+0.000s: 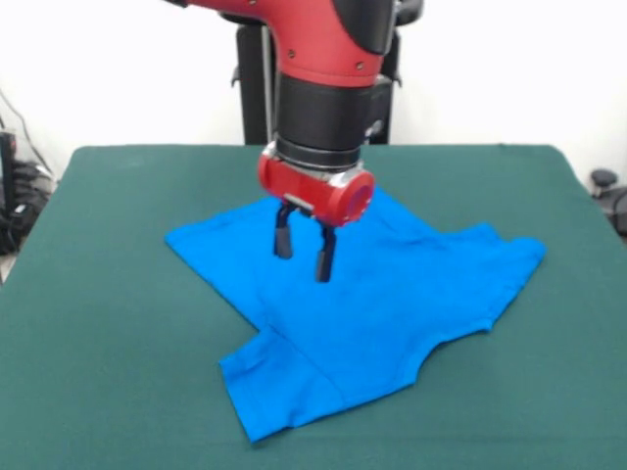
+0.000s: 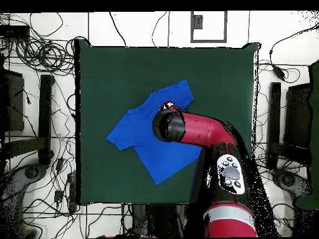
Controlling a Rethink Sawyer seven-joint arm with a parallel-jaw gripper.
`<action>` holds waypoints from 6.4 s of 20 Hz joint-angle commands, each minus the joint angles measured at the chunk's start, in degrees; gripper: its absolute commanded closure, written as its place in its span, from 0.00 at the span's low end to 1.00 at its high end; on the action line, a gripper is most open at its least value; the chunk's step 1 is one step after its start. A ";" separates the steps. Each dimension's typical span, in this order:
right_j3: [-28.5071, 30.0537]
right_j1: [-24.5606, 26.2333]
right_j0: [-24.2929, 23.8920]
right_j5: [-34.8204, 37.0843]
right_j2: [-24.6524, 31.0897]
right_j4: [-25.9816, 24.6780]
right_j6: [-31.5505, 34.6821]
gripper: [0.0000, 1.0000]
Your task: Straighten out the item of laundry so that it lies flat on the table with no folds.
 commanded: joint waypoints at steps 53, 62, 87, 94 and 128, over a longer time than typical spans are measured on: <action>15.25 0.93 13.48 -6.62 2.25 22.18 12.88 0.00; 16.40 2.28 14.47 -9.82 2.44 23.23 13.36 0.00; 16.09 6.01 19.49 -13.77 1.42 28.05 14.64 0.00; 14.78 7.87 18.72 -14.57 1.62 28.33 12.99 0.00; 7.68 15.66 26.48 -15.86 -1.66 38.79 12.97 0.00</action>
